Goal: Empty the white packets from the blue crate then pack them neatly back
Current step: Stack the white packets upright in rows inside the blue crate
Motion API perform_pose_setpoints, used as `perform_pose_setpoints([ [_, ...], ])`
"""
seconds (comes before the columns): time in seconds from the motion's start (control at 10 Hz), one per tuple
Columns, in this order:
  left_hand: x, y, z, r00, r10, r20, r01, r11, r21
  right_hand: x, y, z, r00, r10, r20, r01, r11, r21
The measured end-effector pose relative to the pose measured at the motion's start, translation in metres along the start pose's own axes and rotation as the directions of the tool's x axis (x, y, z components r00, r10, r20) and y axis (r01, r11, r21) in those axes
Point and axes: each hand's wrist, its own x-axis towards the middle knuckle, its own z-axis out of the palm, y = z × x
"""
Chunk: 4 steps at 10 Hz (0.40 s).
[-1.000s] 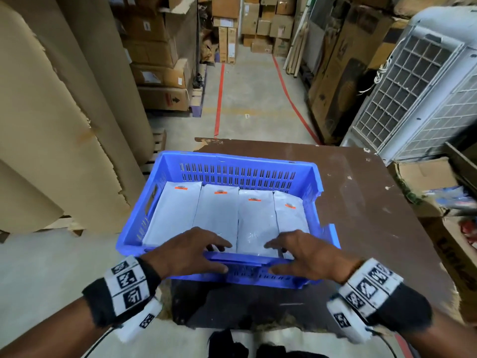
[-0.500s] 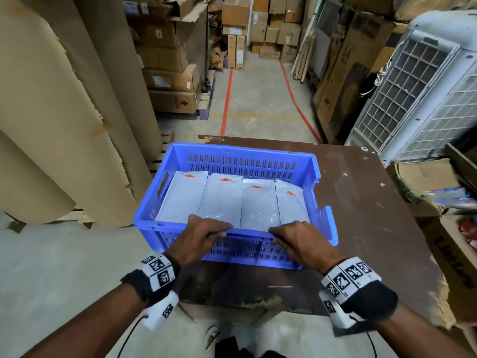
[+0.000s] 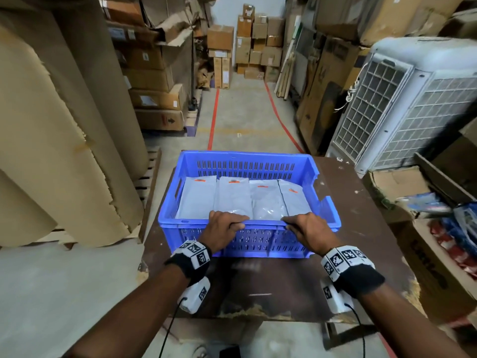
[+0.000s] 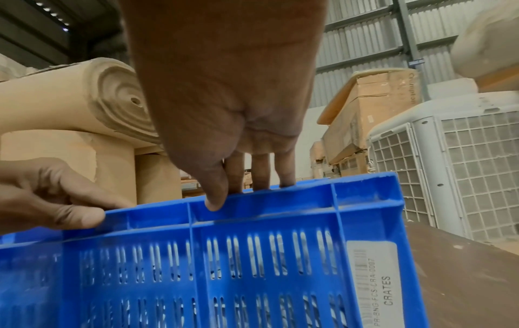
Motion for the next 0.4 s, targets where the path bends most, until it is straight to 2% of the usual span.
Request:
perform_pose_setpoints([
  [0.1,0.002,0.006,-0.003,0.998,-0.05,0.025,0.05,0.999,-0.014,0.002,0.004,0.003,1.0,0.027,-0.013,-0.026,0.999,0.036],
  [0.2,0.003,0.003,-0.002,0.999,-0.037,0.038,0.038,0.999,-0.034,0.002,0.005,0.006,0.999,0.028,-0.022,-0.026,0.997,0.077],
  [0.3,-0.003,0.008,-0.008,0.998,-0.058,0.025,0.058,0.998,-0.005,0.005,0.004,0.002,0.997,0.04,0.066,-0.047,0.992,0.113],
  [0.4,0.001,0.014,-0.014,0.991,-0.032,-0.133,0.042,0.997,0.07,0.023,0.002,-0.01,0.997,0.022,0.079,-0.035,0.984,0.174],
])
